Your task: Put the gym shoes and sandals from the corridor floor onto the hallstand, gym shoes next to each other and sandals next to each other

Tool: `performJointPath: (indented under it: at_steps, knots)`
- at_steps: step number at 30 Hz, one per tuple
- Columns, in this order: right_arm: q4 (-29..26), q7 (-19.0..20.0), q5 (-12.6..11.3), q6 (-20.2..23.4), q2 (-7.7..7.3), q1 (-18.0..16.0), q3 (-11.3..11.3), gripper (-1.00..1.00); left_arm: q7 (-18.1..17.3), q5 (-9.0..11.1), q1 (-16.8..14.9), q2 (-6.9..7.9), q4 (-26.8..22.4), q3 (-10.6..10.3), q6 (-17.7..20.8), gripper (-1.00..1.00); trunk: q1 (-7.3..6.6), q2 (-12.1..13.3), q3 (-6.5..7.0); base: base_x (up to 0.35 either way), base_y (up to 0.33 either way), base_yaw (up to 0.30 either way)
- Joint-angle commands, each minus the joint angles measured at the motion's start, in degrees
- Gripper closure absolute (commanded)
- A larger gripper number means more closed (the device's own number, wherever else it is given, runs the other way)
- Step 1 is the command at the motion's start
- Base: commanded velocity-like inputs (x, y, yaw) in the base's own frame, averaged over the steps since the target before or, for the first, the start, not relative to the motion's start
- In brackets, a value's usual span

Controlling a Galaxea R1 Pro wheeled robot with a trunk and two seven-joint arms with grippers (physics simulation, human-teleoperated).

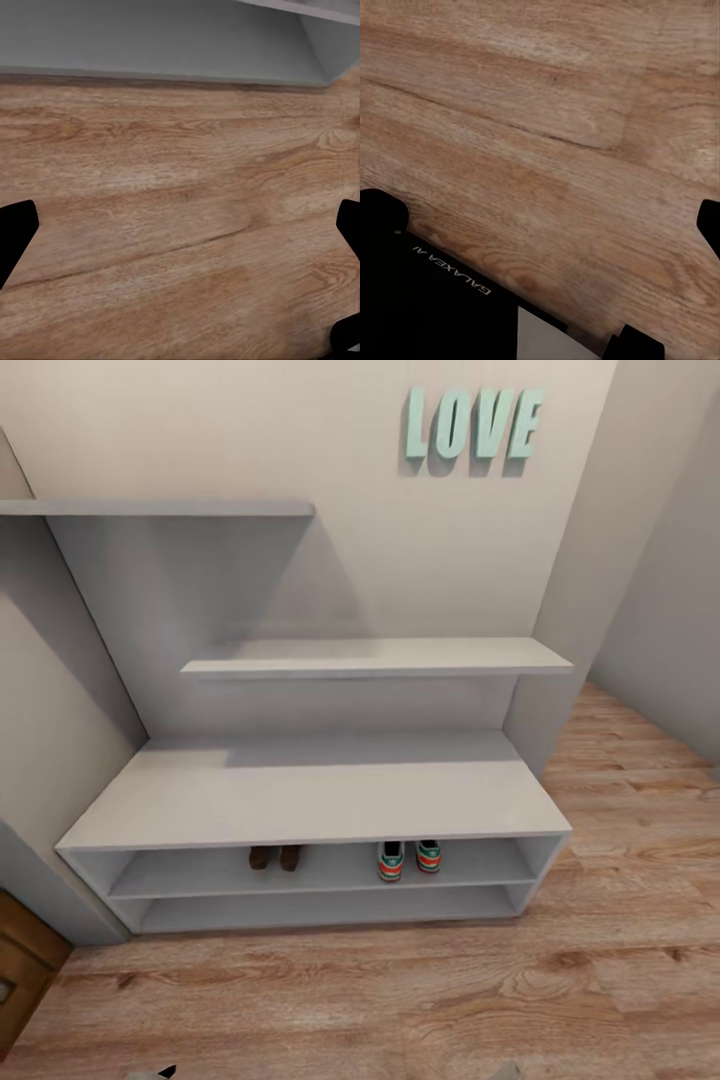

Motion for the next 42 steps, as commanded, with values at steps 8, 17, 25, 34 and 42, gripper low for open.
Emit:
performJointPath:
  at_steps: [8, 17, 25, 34, 42]
  knots:
    - [0.0, -0.1, 0.5, -0.4, -0.02, 0.0, 0.2, -1.0, 0.9, 0.3, 0.0, -0.15, 0.3, 0.0, 0.0, -1.0, -1.77, 3.2, 1.4, 0.0, 0.0, 0.0]
    - [0.0, -0.1, 0.5, -0.4, -0.02, 0.0, 0.2, -1.0, 1.1, 0.4, 0.0, -0.17, 0.3, 0.0, 0.0, -1.0, -3.74, 6.8, 3.01, 0.0, 0.0, 0.0]
    - [0.0, -0.1, 0.5, -0.4, -0.02, 0.0, 0.2, -1.0, 1.1, 0.3, 0.0, -0.18, 0.3, 0.0, 0.0, -1.0, -5.5, 10.0, 4.45, 0.0, 0.0, 0.0]
    - [0.0, -0.1, 0.5, -0.4, -0.02, 0.0, 0.2, -1.0, 1.1, 0.4, 0.0, -0.18, 0.3, 0.0, 0.0, -1.0, -6.16, 11.2, 4.99, 0.0, 0.0, 0.0]
    - [0.0, -0.1, 0.5, -0.5, -0.05, 0.0, 0.2, -1.0, 1.1, 0.3, 0.0, -0.18, 0.3, 0.0, 0.0, -1.0, -6.16, 11.2, 4.99, 0.0, 0.0, 0.0]
